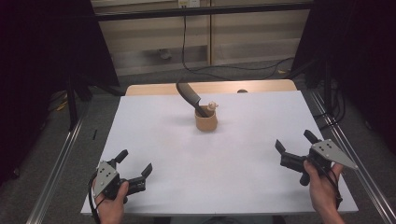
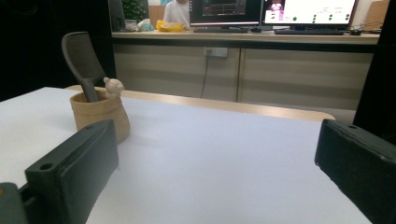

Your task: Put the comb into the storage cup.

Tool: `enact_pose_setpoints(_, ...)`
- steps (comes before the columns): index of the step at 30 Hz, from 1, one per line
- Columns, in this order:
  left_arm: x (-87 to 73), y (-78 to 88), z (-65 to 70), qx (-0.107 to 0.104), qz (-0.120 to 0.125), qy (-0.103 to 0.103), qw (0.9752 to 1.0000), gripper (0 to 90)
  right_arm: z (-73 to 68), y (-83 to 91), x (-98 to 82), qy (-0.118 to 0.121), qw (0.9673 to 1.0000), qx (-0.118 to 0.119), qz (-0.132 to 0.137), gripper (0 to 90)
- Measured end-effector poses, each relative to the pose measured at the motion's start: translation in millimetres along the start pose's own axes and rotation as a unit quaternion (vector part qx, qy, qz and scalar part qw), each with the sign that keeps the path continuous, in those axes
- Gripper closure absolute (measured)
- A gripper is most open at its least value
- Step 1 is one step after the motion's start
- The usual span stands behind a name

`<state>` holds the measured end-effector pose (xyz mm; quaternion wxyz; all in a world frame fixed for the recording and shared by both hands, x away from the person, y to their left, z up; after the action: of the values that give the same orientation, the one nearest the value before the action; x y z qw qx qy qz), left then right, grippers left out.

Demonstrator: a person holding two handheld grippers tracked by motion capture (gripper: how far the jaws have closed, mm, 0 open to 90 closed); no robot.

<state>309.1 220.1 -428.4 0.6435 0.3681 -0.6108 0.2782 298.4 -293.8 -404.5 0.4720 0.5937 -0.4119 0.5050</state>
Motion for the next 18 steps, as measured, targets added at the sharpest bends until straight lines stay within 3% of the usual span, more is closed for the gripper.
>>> enact_pose_setpoints(18,-0.5,1.3,0.7,0.002,0.001,0.006,1.0,2.6,14.5,29.0,-15.3,-0.005,0.9998,-0.019,-0.002,0.0)
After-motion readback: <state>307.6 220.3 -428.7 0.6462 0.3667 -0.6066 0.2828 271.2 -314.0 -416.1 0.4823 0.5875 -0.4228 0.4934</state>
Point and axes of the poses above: each handheld gripper's, and its own axes: y roughly backward along the jaws, x roughly out of its top, z roughly to its right, the point moved 3 cm from there along -y, roughly forward along the jaws, and after that the axes turned 1 degree about -y, right-handed, at the moved point
